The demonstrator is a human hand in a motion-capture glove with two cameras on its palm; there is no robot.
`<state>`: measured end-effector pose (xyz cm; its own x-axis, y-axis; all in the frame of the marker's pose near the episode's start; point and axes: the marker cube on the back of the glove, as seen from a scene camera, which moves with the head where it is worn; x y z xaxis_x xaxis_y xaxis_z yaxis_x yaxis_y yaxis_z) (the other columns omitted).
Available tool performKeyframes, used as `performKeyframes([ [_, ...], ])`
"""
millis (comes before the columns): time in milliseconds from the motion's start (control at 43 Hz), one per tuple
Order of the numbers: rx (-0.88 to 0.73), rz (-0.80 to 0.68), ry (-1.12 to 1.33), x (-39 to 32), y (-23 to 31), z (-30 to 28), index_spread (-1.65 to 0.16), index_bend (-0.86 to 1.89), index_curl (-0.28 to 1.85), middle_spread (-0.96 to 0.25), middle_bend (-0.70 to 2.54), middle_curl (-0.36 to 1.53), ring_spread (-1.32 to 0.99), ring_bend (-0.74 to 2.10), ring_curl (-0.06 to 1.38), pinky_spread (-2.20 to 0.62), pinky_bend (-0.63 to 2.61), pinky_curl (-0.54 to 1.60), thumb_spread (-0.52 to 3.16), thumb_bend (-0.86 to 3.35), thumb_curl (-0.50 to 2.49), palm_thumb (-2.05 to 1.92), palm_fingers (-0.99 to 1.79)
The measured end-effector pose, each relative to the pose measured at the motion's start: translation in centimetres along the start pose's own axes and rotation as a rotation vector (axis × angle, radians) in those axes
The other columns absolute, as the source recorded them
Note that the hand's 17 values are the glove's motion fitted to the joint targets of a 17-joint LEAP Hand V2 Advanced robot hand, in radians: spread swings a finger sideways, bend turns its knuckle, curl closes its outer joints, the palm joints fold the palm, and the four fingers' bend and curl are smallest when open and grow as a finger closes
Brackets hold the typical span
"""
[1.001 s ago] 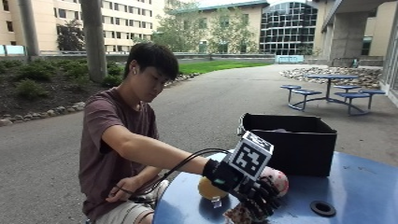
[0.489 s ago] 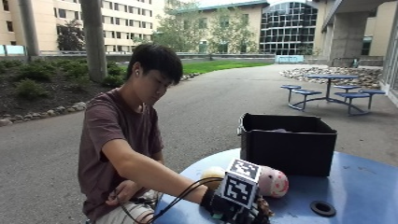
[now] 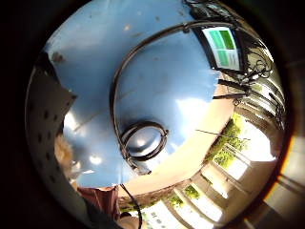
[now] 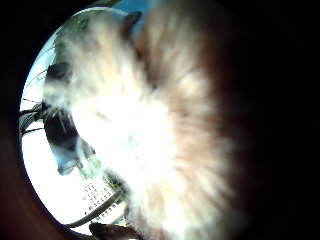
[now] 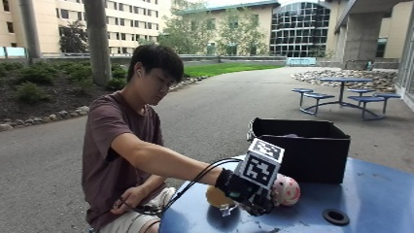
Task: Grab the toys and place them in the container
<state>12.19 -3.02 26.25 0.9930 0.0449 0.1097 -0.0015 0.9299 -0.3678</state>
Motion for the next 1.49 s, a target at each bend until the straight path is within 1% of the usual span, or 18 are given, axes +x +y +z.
performKeyframes([
  [70, 0.056, -0.022, -0.066, -1.5, 0.5, -1.8, -0.05, 1.22, 0.60, -0.23, 1.34, 0.79, -0.33, 1.37, 0.61, -0.45, 0.98, 0.51, 1.41, 0.58, 0.61, 0.89, 0.94],
  [186, 0.098, -0.071, -0.141, -3.8, 1.9, -6.0, -0.08, 1.31, 0.67, -0.24, 1.42, 0.84, -0.37, 1.43, 0.66, -0.45, 0.96, 0.53, 1.22, 0.46, 0.67, 0.77, 0.91],
  [512, 0.306, -0.251, -0.045, -15.2, 6.6, -19.3, -0.13, 1.42, 0.83, -0.24, 1.52, 0.93, -0.42, 1.53, 0.74, -0.45, 1.03, 0.59, 0.80, 0.35, 0.87, 0.68, 0.83],
  [628, 0.382, -0.201, 0.068, -20.6, 7.2, -22.2, -0.14, 1.43, 0.87, -0.23, 1.54, 0.95, -0.43, 1.55, 0.76, -0.45, 1.05, 0.61, 0.67, 0.34, 0.93, 0.68, 0.80],
  [721, 0.392, -0.310, -0.016, -26.1, 8.1, -23.4, -0.15, 1.44, 0.90, -0.23, 1.55, 0.96, -0.43, 1.56, 0.78, -0.45, 1.07, 0.63, 0.59, 0.34, 0.98, 0.67, 0.79],
  [768, 0.400, -0.270, -0.084, -27.8, 8.0, -24.0, -0.15, 1.44, 0.91, -0.23, 1.56, 0.97, -0.43, 1.57, 0.79, -0.45, 1.07, 0.64, 0.55, 0.34, 1.00, 0.67, 0.78],
  [838, 0.415, -0.139, -0.165, -30.0, 7.4, -24.7, -0.15, 1.44, 0.93, -0.23, 1.56, 0.97, -0.43, 1.57, 0.79, -0.45, 1.09, 0.65, 0.50, 0.34, 1.03, 0.66, 0.77],
  [861, 0.418, -0.147, -0.164, -31.3, 7.4, -24.6, -0.15, 1.44, 0.94, -0.23, 1.56, 0.98, -0.43, 1.58, 0.80, -0.45, 1.09, 0.65, 0.48, 0.34, 1.04, 0.66, 0.76],
  [954, 0.416, -0.438, 0.026, -37.0, 8.6, -22.6, -0.15, 1.42, 0.96, -0.23, 1.55, 0.98, -0.44, 1.58, 0.80, -0.45, 1.13, 0.67, 0.42, 0.33, 1.07, 0.65, 0.74],
  [1047, 0.398, -0.490, 0.170, -37.2, 8.6, -21.5, -0.16, 1.36, 0.99, -0.24, 1.52, 0.99, -0.43, 1.56, 0.81, -0.44, 1.19, 0.69, 0.41, 0.30, 1.09, 0.63, 0.68],
  [1140, 0.329, -0.478, 0.255, -39.6, 8.7, -20.2, -0.17, 1.12, 0.98, -0.25, 1.42, 0.97, -0.42, 1.55, 0.80, -0.44, 1.34, 0.72, 0.48, 0.23, 1.05, 0.58, 0.46],
  [1187, 0.273, -0.456, 0.284, -40.7, 8.7, -19.6, -0.18, 0.87, 0.92, -0.26, 1.32, 0.94, -0.41, 1.54, 0.79, -0.43, 1.38, 0.71, 0.58, 0.19, 1.02, 0.52, 0.21],
  [1210, 0.248, -0.448, 0.291, -41.0, 8.8, -19.4, -0.19, 0.82, 0.92, -0.27, 1.31, 0.93, -0.40, 1.56, 0.79, -0.43, 1.40, 0.72, 0.62, 0.19, 1.01, 0.52, 0.19],
  [1233, 0.227, -0.444, 0.293, -41.1, 8.8, -19.2, -0.19, 0.69, 0.87, -0.27, 1.24, 0.91, -0.39, 1.52, 0.77, -0.43, 1.41, 0.70, 0.70, 0.17, 0.99, 0.47, 0.05],
  [1257, 0.212, -0.445, 0.294, -41.0, 8.8, -19.0, -0.18, 0.51, 0.82, -0.24, 1.06, 0.85, -0.38, 1.43, 0.75, -0.39, 1.45, 0.71, 0.77, 0.14, 0.96, 0.41, -0.39],
  [1280, 0.203, -0.449, 0.293, -40.8, 8.9, -18.9, -0.18, 0.44, 0.79, -0.22, 0.96, 0.82, -0.36, 1.37, 0.74, -0.36, 1.45, 0.70, 0.82, 0.13, 0.94, 0.39, -0.49],
  [1396, 0.181, -0.478, 0.252, -40.3, 9.3, -18.8, -0.17, 0.19, 0.61, -0.11, 0.52, 0.66, -0.27, 1.04, 0.62, -0.21, 1.44, 0.64, 1.00, 0.09, 0.84, 0.33, -0.53],
  [1489, 0.166, -0.346, 0.214, -39.8, 9.2, -19.2, -0.17, 0.10, 0.52, -0.06, 0.34, 0.58, -0.20, 0.84, 0.54, -0.14, 1.34, 0.60, 1.10, 0.04, 0.77, 0.26, -0.49],
])
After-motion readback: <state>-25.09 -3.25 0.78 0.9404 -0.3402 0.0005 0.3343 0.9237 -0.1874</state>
